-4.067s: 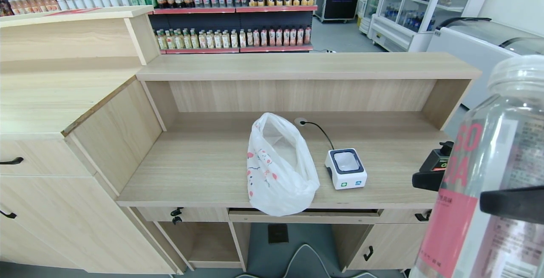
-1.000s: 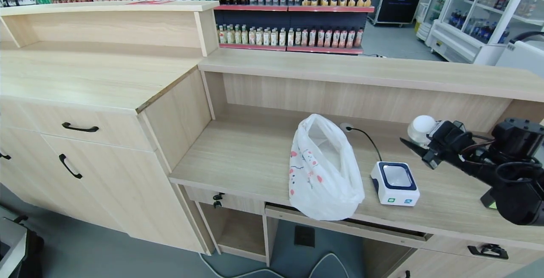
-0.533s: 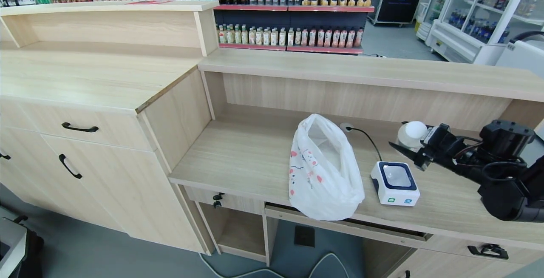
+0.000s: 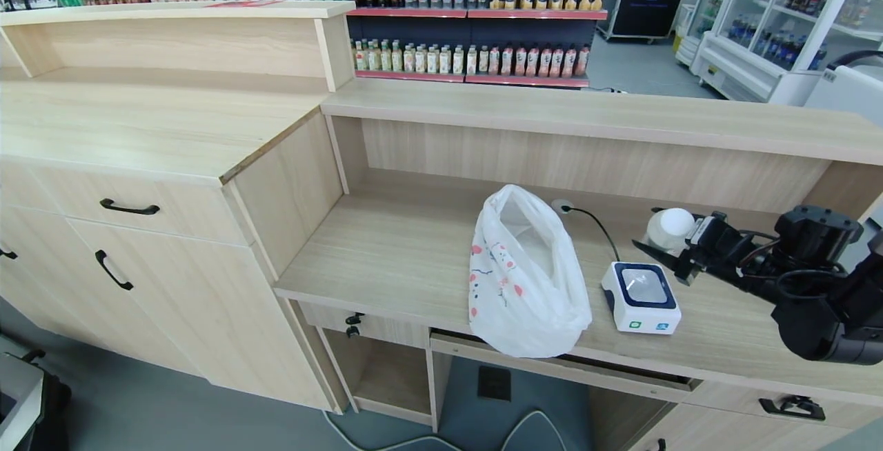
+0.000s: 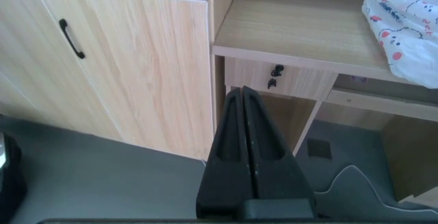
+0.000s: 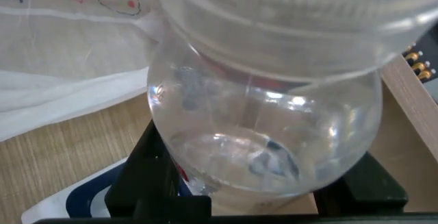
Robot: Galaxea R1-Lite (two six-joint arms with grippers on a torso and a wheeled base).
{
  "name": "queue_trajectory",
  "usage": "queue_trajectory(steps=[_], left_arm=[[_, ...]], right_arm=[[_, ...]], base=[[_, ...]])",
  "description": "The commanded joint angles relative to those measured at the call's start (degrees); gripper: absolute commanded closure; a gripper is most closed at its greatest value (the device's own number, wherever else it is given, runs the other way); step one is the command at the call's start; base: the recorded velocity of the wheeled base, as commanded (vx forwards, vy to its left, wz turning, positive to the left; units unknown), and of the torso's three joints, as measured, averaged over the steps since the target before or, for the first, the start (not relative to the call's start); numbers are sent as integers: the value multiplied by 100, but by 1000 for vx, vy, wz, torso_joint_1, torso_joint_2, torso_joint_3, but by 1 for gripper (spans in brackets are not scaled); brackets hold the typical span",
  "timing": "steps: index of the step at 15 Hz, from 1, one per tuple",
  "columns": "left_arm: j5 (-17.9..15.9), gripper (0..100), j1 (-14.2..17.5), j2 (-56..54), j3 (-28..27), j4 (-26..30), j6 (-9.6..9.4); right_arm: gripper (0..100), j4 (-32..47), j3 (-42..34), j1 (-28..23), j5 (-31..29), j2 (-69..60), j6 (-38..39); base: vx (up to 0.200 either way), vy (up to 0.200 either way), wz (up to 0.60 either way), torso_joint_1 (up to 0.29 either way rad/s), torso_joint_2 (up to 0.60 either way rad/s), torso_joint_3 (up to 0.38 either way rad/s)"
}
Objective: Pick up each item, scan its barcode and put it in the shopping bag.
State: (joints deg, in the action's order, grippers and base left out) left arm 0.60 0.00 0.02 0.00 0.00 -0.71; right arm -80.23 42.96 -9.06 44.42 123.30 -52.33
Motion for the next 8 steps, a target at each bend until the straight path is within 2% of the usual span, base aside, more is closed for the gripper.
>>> queue_trajectory(steps=[1, 8], left_arm=[[2, 100, 0, -2, 0, 0, 0], [2, 100, 0, -2, 0, 0, 0]], right_arm=[[100, 7, -7, -35, 5, 54, -5], [100, -2, 46, -43, 67, 186, 22]], base=[[0, 0, 0, 0, 0, 0], [0, 0, 0, 0, 0, 0]])
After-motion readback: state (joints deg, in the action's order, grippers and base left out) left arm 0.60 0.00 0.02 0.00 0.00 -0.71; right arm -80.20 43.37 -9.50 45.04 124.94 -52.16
